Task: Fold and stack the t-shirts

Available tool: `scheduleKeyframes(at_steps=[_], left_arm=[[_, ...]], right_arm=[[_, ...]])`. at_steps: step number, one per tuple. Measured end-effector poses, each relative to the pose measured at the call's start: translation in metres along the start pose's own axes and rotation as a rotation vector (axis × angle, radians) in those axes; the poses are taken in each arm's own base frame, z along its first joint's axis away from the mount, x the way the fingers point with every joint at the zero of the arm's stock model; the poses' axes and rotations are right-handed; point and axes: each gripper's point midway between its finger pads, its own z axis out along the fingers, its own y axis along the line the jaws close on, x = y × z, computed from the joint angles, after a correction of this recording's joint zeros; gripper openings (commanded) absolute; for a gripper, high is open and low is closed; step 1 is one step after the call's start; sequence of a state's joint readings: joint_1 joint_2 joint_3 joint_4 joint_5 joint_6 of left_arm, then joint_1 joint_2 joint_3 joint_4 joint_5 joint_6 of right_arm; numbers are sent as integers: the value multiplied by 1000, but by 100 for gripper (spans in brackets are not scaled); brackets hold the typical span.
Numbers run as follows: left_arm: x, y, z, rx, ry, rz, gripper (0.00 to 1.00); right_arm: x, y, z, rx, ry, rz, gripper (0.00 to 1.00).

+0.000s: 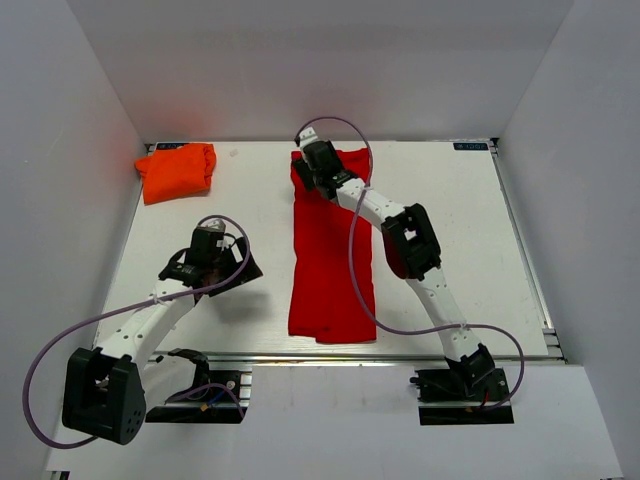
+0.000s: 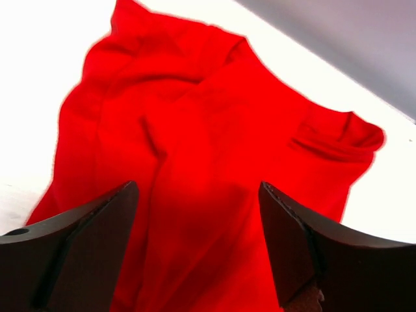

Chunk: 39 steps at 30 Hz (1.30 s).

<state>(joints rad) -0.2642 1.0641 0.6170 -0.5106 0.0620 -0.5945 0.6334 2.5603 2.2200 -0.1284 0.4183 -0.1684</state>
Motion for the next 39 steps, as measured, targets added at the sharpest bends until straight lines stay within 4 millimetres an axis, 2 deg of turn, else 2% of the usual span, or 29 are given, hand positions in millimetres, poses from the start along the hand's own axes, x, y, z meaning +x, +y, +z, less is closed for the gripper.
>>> scheduleKeyframes(at_steps=[4, 5, 6, 13, 14, 15, 18, 25, 31, 34, 37, 39], left_arm=[[2, 1, 1, -3, 4, 3, 100], [2, 1, 1, -3, 4, 3, 100], [2, 1, 1, -3, 4, 3, 100], [5, 4, 4, -8, 12, 3, 100], [5, 4, 5, -8, 12, 3, 100], [5, 4, 5, -8, 13, 2, 100], [6, 4, 6, -8, 17, 2, 100], [9, 4, 8, -5, 33, 8, 100], [11, 0, 8, 17, 45, 9, 100], [13, -1, 8, 31, 51, 9, 100], [17, -1, 10, 37, 62, 8, 100], [20, -1, 10, 42, 70, 8, 100]], right_arm=[[19, 7, 14, -6, 15, -47, 70], [23, 9, 16, -10, 20, -58, 62], [26, 10, 17, -10, 24, -66, 59], [20, 7, 20, 22, -7, -46, 39], [19, 5, 20, 29, -15, -39, 33], [19, 4, 20, 36, -19, -32, 15], [20, 2, 19, 54, -22, 2, 0], [23, -11, 14, 111, -6, 125, 0], [51, -33, -11, 146, 83, 329, 1], [59, -44, -17, 168, 105, 423, 6], [66, -53, -18, 185, 120, 506, 6], [75, -57, -20, 198, 137, 556, 21]])
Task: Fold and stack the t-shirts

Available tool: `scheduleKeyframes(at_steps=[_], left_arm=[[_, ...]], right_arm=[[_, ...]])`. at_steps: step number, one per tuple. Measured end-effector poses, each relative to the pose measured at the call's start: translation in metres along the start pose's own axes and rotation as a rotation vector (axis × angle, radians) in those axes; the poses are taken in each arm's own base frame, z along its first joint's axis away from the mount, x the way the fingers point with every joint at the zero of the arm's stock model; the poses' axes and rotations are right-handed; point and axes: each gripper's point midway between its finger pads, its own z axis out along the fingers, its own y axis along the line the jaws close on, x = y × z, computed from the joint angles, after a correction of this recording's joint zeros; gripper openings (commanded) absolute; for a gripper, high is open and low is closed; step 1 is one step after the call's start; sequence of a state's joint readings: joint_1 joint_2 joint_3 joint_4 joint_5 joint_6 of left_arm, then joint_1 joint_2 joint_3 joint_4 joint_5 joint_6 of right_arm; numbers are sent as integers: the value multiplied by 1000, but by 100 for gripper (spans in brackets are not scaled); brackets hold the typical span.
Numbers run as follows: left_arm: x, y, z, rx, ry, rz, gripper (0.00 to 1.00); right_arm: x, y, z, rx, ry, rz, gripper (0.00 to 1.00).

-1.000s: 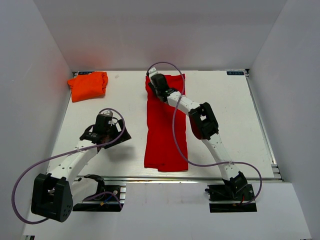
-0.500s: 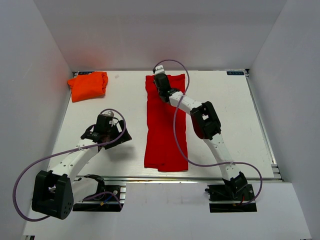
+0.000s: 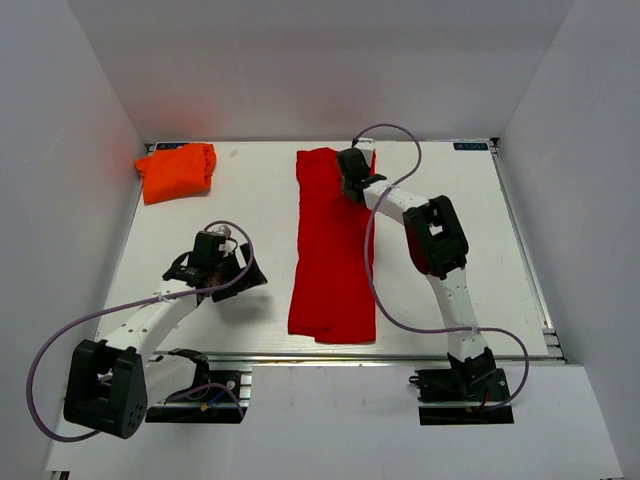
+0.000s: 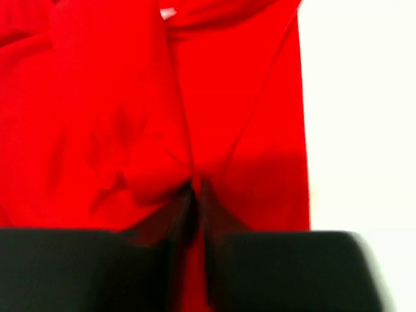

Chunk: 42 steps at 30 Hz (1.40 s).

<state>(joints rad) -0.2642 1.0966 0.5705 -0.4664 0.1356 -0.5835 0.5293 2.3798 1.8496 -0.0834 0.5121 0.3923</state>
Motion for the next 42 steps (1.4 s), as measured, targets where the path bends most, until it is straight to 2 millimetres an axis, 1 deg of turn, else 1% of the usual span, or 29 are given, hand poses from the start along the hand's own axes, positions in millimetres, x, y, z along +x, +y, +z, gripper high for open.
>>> scheduleKeyframes(at_steps=[1, 2, 3, 4, 5, 7, 11, 12, 14, 16, 17, 19, 24, 26, 28, 29, 31, 35, 37, 38, 39, 41, 42], left_arm=[[1, 0, 0, 3, 3, 0, 100], [1, -1, 0, 6, 5, 0, 100], [1, -1, 0, 9, 6, 0, 100], [1, -2, 0, 12, 5, 0, 100], [1, -2, 0, 13, 6, 0, 100], [1, -3, 0, 15, 7, 0, 100], [2, -4, 0, 24, 12, 0, 100], [3, -5, 0, 26, 14, 0, 100], [3, -5, 0, 30, 17, 0, 100], [4, -5, 0, 31, 20, 0, 100], [5, -4, 0, 31, 22, 0, 100], [5, -5, 0, 32, 21, 0, 100], [2, -6, 1, 40, 9, 2, 100], [2, -6, 2, 42, 6, 3, 100], [3, -6, 4, 41, 13, 3, 100], [4, -5, 5, 38, 18, 4, 100], [6, -4, 8, 31, 33, 3, 100], [9, -1, 12, 22, 49, 3, 100], [8, -1, 12, 23, 49, 3, 100], [8, -2, 12, 23, 49, 4, 100], [8, -2, 12, 24, 48, 4, 100], [8, -2, 13, 26, 48, 4, 100], [8, -2, 13, 27, 47, 4, 100]], right_arm=[[4, -3, 1, 7, 12, 24, 32], [8, -5, 1, 14, 23, 39, 41], [12, -9, 2, 23, 34, 61, 58], [15, -14, 3, 31, 48, 80, 67], [17, -16, 3, 31, 57, 101, 72], [13, -17, -2, 16, 71, 139, 76], [5, -28, -14, 3, 88, 204, 76], [3, -32, -17, 7, 90, 219, 78], [-3, -39, -21, 10, 85, 214, 86], [-11, -40, -22, -6, 68, 178, 87], [-17, -38, -24, -22, 62, 139, 87], [-30, -26, -26, -65, 38, 66, 87], [-78, 20, -30, -172, -84, -85, 89], [-89, 39, -28, -207, -124, -150, 89], [-96, 57, -22, -233, -165, -215, 85], [-96, 63, -18, -239, -178, -244, 82], [-87, 71, -9, -234, -194, -317, 80], [-58, 75, 14, -183, -206, -461, 77], [-46, 75, 26, -161, -203, -516, 73], [-40, 75, 31, -152, -200, -540, 70], [-35, 74, 35, -144, -196, -561, 64], [-30, 70, 41, -125, -196, -586, 58], [-29, 68, 42, -114, -200, -591, 51]])
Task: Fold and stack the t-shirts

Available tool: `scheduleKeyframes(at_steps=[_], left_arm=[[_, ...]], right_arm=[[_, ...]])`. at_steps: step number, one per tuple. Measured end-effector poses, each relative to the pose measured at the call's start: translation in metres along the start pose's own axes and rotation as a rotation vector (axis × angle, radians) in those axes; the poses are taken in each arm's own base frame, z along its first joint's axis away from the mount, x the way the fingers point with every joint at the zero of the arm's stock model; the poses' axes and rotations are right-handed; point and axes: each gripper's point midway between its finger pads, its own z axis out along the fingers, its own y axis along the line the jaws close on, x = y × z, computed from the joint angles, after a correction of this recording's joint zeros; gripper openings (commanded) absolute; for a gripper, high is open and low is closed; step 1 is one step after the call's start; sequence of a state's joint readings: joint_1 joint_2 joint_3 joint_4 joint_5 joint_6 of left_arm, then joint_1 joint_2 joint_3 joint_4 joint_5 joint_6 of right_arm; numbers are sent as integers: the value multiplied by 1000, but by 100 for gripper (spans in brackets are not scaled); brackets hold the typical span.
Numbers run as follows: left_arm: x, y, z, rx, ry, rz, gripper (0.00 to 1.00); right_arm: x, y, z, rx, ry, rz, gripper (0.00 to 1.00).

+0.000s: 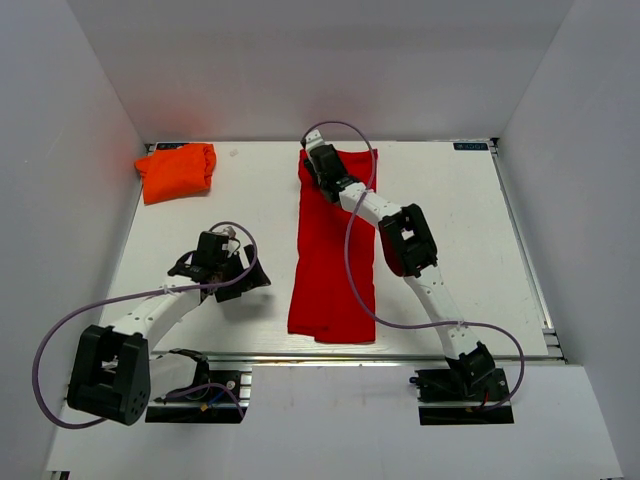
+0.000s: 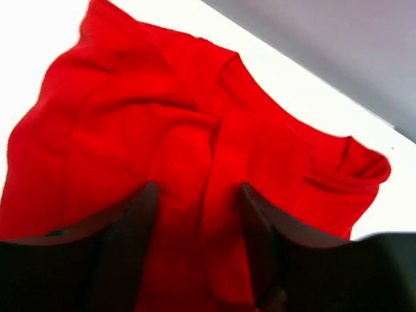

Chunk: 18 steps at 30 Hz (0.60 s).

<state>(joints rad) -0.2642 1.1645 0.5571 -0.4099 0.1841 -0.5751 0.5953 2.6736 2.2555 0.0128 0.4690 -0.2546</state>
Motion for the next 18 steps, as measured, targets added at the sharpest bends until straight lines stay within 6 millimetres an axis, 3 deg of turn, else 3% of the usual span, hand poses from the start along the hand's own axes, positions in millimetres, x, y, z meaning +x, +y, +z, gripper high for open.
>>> scheduleKeyframes(at_steps=[2, 4, 10, 11, 13, 14, 18], left_arm=[[0, 0, 1, -1, 2, 0, 100], [1, 1, 2, -3, 5, -1, 100], [0, 1, 5, -2, 7, -1, 100], [1, 1, 6, 0, 8, -1, 100], [1, 1, 7, 1, 13, -2, 100], [2, 1, 8, -1, 16, -2, 100], [3, 2, 9, -3, 22, -3, 100]], right_arm=[[-1, -4, 1, 19, -5, -12, 41], [-7, -12, 1, 61, -23, -9, 21], [-12, -33, 2, 159, -45, 13, 17], [-10, -36, 2, 171, -45, 13, 19], [-7, -39, 3, 178, -38, 14, 37], [-5, -40, 4, 175, -36, 20, 37], [3, -31, 5, 107, -21, 22, 54]])
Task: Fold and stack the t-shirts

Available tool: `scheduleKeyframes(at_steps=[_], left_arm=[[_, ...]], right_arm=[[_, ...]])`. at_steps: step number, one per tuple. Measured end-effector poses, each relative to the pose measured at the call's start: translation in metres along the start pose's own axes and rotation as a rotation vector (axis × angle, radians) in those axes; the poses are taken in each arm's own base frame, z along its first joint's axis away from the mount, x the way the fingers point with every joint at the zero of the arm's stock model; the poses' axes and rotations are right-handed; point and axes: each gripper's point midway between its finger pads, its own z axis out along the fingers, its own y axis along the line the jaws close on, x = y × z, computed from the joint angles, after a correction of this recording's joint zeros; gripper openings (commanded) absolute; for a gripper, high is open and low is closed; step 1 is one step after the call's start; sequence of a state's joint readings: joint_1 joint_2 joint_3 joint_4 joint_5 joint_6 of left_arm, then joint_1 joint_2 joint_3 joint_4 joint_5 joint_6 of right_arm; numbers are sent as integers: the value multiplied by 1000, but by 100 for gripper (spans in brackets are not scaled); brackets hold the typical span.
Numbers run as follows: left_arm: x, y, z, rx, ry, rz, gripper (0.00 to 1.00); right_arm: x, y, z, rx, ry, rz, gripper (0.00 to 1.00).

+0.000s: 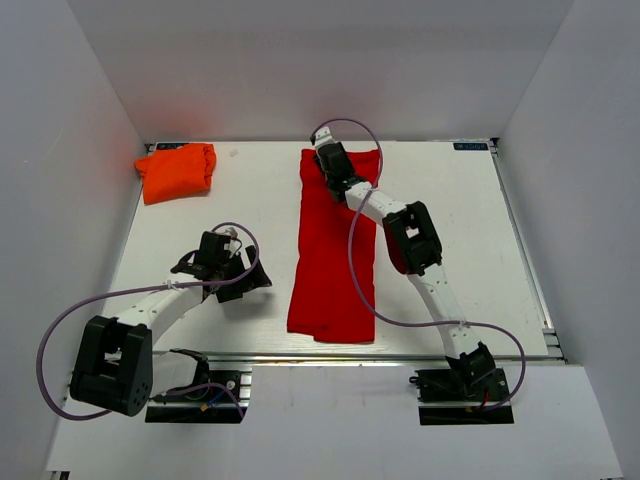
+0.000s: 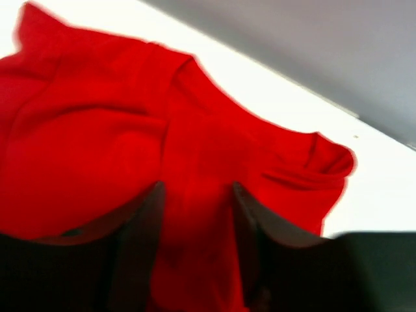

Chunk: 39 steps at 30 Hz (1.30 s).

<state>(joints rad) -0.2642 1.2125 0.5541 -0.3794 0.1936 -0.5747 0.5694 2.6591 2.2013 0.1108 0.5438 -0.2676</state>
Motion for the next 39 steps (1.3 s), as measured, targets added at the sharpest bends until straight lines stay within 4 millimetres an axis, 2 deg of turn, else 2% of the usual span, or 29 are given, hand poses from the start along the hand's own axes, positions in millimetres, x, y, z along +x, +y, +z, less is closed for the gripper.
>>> scheduleKeyframes(at_steps=[4, 5, 7, 10, 11, 14, 17, 19, 20, 21, 23, 25, 31, 34, 35, 37, 39], left_arm=[[0, 0, 0, 2, 0, 1, 100], [1, 0, 1, 2, 1, 0, 100], [1, 1, 1, 1, 2, 1, 100], [1, 0, 1, 3, 1, 1, 100], [1, 0, 1, 5, 2, 1, 100], [1, 0, 1, 6, 3, 2, 100], [1, 0, 1, 5, 3, 2, 100], [1, 0, 1, 5, 3, 2, 100], [1, 0, 1, 5, 3, 2, 100], [2, 0, 1, 5, 3, 2, 100], [2, 0, 1, 5, 3, 2, 100], [2, 0, 1, 5, 3, 2, 100], [1, 0, 1, 6, 3, 2, 100], [1, 0, 1, 6, 3, 2, 100], [1, 0, 1, 6, 3, 2, 100], [1, 0, 1, 6, 3, 2, 100], [2, 0, 1, 5, 3, 2, 100]], right_arm=[[0, 13, -6, -88, 11, 7, 54], [-3, 13, -8, -101, 10, 14, 46], [-9, 12, -12, -107, 7, 32, 39], [-16, 8, -15, -97, -1, 59, 39], [-18, 6, -15, -88, -1, 67, 44], [-16, 1, -14, -77, 8, 79, 50], [-4, 2, -13, -112, 39, 78, 58], [7, 9, -15, -162, 66, 61, 58], [12, 11, -16, -183, 78, 52, 55], [16, 13, -16, -199, 89, 44, 45], [21, 15, -18, -216, 103, 33, 42], [21, 15, -18, -214, 106, 38, 33], [20, 4, -22, -165, 122, 100, 33], [18, -6, -27, -146, 131, 158, 26], [16, -11, -29, -141, 131, 188, 17], [12, -21, -32, -141, 131, 240, 14], [7, -34, -34, -137, 126, 297, 16]])
